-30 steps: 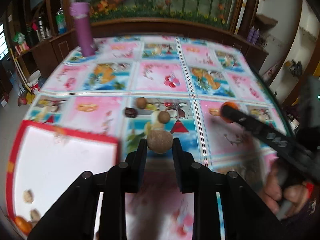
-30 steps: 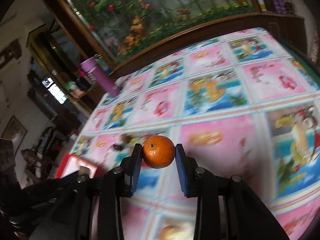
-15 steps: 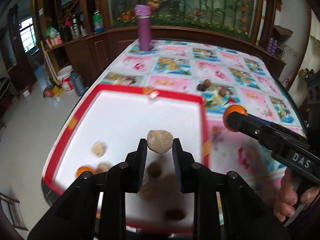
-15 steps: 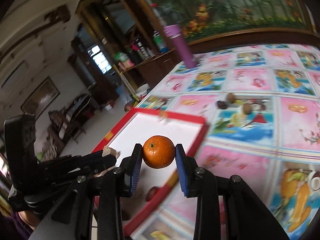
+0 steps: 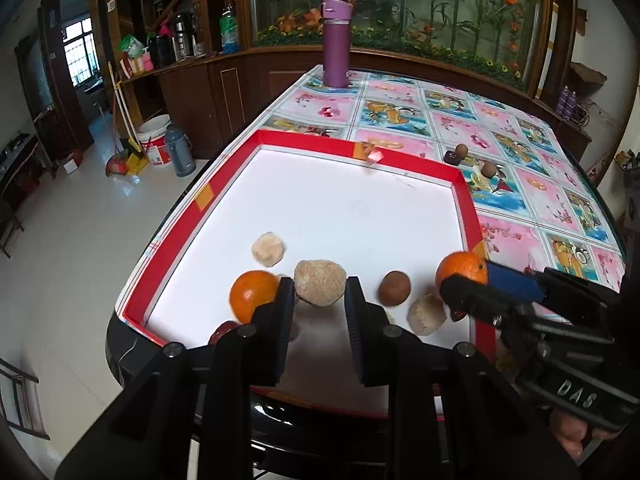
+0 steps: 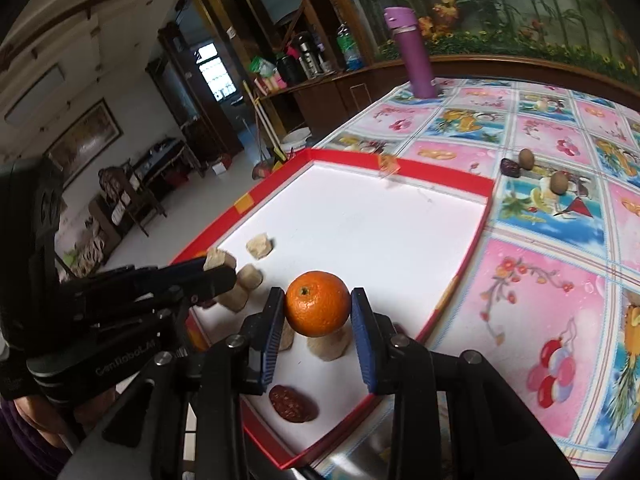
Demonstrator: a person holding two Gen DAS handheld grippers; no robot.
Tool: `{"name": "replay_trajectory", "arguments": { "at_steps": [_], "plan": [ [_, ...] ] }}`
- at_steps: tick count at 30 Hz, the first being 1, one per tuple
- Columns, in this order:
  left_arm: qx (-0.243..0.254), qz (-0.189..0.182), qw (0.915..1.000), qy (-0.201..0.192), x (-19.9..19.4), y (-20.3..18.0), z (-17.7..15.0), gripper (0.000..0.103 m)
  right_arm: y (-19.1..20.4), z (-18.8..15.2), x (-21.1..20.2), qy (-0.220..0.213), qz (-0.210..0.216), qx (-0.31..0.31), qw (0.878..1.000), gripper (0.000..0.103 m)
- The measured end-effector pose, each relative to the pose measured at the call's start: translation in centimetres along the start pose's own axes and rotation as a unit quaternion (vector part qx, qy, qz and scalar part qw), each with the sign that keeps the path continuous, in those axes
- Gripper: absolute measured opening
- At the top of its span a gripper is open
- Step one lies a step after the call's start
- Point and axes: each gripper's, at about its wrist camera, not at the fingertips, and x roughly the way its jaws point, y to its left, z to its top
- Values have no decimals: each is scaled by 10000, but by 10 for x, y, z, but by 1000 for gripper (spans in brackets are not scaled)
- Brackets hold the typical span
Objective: Organize fruits
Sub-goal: 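Carry the orange and beige cube to the white tray and release them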
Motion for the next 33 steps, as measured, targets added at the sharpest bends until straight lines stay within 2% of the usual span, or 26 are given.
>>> {"name": "replay_trajectory", "arguments": {
  "at_steps": [4,12,15,21,33],
  "plan": [
    [5,132,9999,-69,-1,6,-1,27,7,-3,8,76,-23,-65,9999,32],
    [-73,77,9999,-49,2,9,-1,28,16,-9,15,163,-75,-237,9996,32],
    [-84,186,9998,-71,4,10,2,28,18,-12,17,209,-57,-251,9994,32],
    [-81,349,9994,-10,12,10,7,28,21,-13,18,180,-123,-352,9991,33],
    [-122,433,9989,97,17,11,6,28,25,-15,16,169,-204,-457,9986,34]
  ]
}}
